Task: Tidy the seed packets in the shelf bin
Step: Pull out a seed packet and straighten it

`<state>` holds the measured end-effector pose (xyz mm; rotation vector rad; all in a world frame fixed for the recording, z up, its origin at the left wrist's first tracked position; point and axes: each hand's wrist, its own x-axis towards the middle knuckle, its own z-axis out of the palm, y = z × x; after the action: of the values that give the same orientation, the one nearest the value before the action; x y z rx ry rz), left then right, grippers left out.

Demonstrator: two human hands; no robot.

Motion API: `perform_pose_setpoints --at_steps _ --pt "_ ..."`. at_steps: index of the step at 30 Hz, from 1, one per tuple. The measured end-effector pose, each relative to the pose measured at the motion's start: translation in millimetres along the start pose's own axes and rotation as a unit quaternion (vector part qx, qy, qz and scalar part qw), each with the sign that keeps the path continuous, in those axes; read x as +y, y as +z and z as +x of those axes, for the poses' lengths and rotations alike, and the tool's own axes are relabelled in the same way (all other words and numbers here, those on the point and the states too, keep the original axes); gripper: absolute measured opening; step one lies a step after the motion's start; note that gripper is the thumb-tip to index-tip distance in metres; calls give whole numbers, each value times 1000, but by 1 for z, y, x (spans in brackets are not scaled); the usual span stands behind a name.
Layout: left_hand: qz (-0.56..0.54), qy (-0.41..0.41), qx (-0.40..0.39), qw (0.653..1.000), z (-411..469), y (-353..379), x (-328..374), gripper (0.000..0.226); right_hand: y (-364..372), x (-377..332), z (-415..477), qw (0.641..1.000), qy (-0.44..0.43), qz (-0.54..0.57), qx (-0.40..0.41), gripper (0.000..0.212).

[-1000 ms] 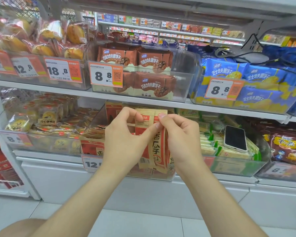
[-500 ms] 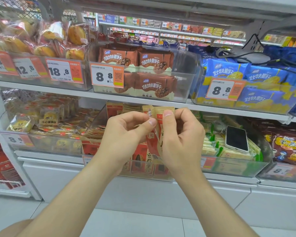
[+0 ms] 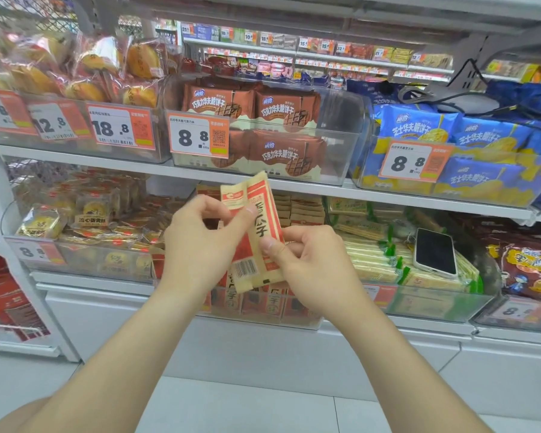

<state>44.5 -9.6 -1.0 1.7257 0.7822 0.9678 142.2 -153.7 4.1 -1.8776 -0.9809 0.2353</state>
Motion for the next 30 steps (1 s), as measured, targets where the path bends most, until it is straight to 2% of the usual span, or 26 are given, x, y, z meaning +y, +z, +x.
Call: perform_pose_setpoints --at_steps 3,7,11,16,20,23,26,30 --pt "42 -10 -88 995 -9 6 3 37 -1 3 3 998 27 2 49 18" --pt "-19 -78 -186 979 -11 2 8 41 0 7 7 991 56 -30 117 39" --pt "-84 -125 -261 954 -17 -2 19 41 3 5 4 986 31 -55 151 42" --pt "-113 -146 -286 940 -18 -4 26 41 0 -1 3 981 6 -72 180 40" --pt "-117 -140 -289 940 -15 -5 24 31 -2 -2 1 980 -31 -65 187 35" --pt "-104 -123 -278 947 -13 -5 22 18 -2 -3 -1 982 -58 -56 172 23" --pt "-64 -92 -273 955 -11 -6 19 13 -2 -1 0 984 -63 -61 153 25" --pt "-93 -90 -300 945 -7 -11 23 16 -6 1 3 988 -73 13 138 28"
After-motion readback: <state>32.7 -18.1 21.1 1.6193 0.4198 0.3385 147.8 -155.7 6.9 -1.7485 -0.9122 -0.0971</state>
